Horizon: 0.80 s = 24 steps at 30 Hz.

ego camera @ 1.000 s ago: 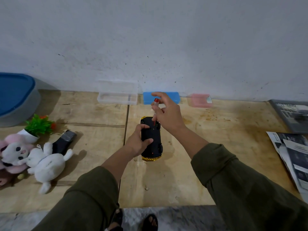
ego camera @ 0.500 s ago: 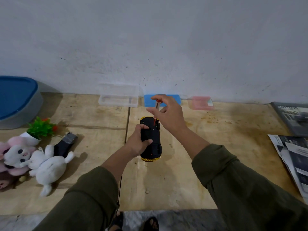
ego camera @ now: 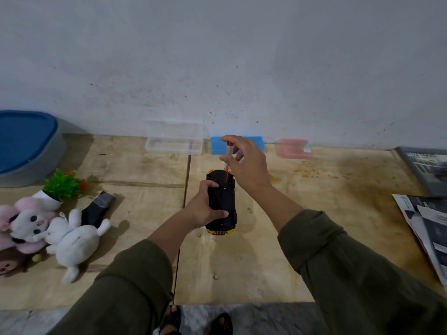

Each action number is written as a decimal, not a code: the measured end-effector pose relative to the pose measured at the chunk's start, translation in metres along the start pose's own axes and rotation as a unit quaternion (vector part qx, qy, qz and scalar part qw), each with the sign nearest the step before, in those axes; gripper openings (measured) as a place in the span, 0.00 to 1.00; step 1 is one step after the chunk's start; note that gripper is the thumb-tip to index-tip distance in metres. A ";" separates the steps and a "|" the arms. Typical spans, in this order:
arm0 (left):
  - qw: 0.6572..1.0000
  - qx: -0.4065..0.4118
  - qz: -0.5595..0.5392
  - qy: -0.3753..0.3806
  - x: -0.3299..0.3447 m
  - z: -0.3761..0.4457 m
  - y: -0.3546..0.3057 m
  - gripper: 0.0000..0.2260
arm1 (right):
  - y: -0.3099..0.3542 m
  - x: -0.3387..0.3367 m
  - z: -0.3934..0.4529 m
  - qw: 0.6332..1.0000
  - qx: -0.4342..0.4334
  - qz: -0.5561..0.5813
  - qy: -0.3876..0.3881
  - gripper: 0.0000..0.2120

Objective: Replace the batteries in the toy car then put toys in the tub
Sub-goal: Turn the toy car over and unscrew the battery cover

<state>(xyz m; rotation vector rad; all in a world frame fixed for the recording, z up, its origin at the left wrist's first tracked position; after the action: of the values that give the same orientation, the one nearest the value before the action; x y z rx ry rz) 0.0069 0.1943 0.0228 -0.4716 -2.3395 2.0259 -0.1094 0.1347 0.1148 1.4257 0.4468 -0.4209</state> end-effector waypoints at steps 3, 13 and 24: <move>1.000 0.001 0.001 -0.009 -0.002 -0.001 0.001 0.31 | 0.001 0.003 -0.002 1.000 -0.027 0.004 0.003 0.15; 1.000 0.011 0.010 -0.012 -0.006 -0.005 0.010 0.31 | -0.009 0.002 -0.002 0.999 0.009 0.028 -0.019 0.21; 0.998 -0.002 -0.007 -0.070 -0.020 -0.024 0.034 0.31 | -0.143 0.031 -0.075 0.948 0.195 -0.229 0.108 0.28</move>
<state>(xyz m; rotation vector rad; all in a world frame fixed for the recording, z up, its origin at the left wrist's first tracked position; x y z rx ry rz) 0.0380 0.2165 -0.0025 -0.3228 -2.4168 2.1142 -0.1622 0.1947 -0.0293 1.7615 0.9210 -0.7614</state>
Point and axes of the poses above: each hand's wrist, its own z-axis towards the middle knuckle, its own x-axis out of the palm, y = z × x, the point moved 3 cm from there along z, towards the middle knuckle, and after that the axes turned 13 degrees about x, right-handed, at the moved point
